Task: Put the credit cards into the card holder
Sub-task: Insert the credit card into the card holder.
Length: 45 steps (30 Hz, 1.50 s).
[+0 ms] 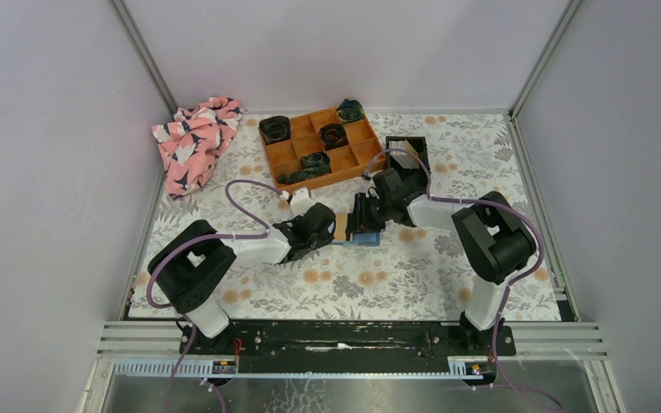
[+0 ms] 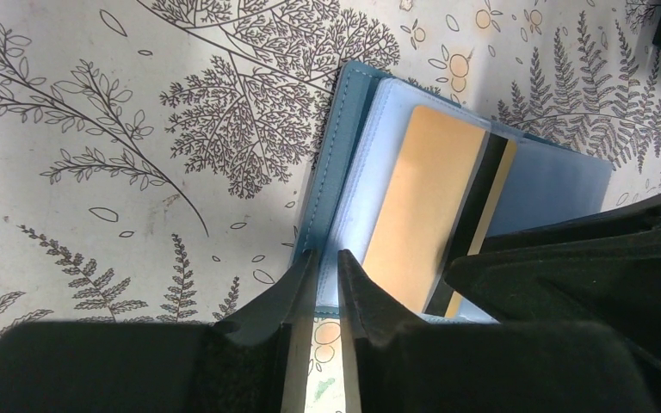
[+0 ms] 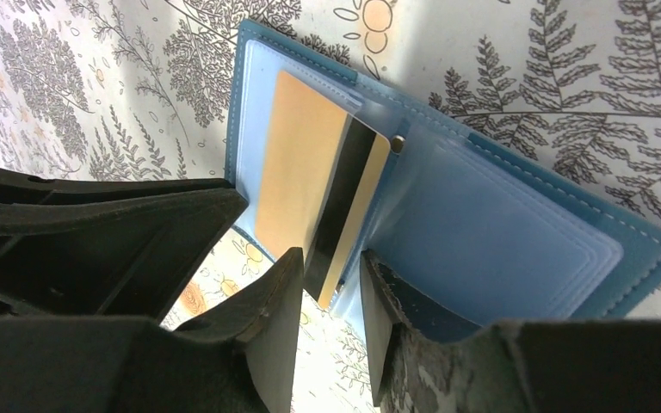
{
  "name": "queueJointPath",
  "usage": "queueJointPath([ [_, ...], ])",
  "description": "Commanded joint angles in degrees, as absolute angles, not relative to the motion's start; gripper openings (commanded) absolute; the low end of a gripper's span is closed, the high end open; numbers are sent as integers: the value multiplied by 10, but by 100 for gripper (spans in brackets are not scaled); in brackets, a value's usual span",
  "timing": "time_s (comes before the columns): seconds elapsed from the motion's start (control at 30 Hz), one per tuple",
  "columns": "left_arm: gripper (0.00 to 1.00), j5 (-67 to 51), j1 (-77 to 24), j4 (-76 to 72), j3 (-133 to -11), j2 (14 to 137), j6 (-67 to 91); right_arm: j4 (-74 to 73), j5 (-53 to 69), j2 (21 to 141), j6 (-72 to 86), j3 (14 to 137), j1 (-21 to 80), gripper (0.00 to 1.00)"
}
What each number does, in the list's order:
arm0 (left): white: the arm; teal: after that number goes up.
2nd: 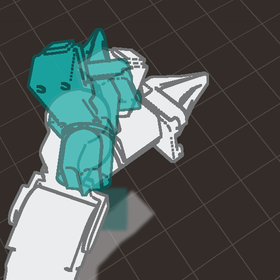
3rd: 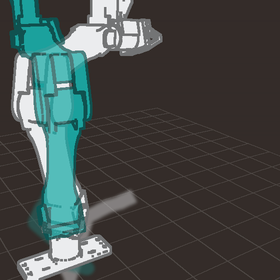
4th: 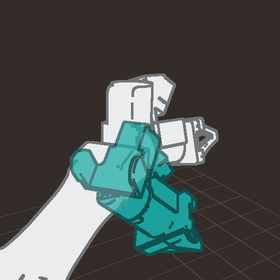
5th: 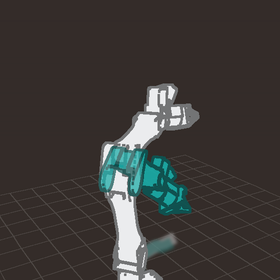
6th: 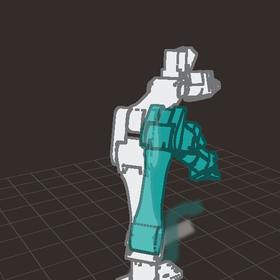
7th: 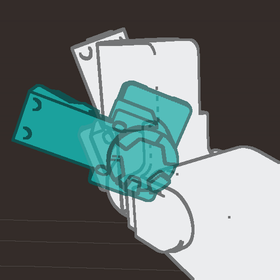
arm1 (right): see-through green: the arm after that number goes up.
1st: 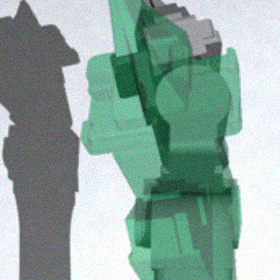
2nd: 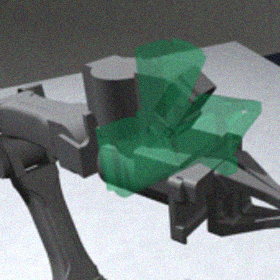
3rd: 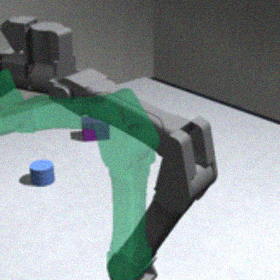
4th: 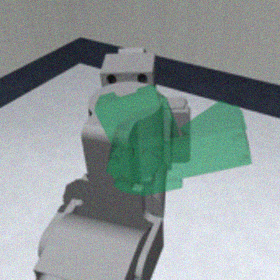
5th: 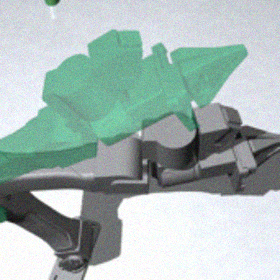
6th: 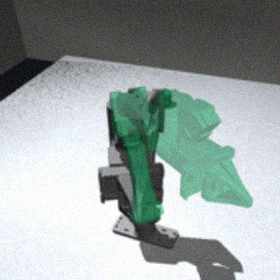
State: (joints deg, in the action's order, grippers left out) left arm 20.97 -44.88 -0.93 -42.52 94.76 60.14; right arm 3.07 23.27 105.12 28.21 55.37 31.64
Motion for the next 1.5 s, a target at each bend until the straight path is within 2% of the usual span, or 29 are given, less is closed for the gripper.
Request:
queueJointPath([
  [0.0, 23, 245, -431, 93, -385, 985, 586, -38, 167, 1036, 270, 534, 316, 38],
  [0.47, 22, 242, -430, 91, -382, 985, 585, -2, 156, 1004, 290, 512, 316, 27],
  [0.8, 22, 238, -430, 86, -380, 987, 586, 4, 163, 1013, 293, 523, 315, 14],
  [1.47, 22, 232, -430, 80, -383, 998, 587, -22, 171, 1073, 296, 605, 334, 11],
])
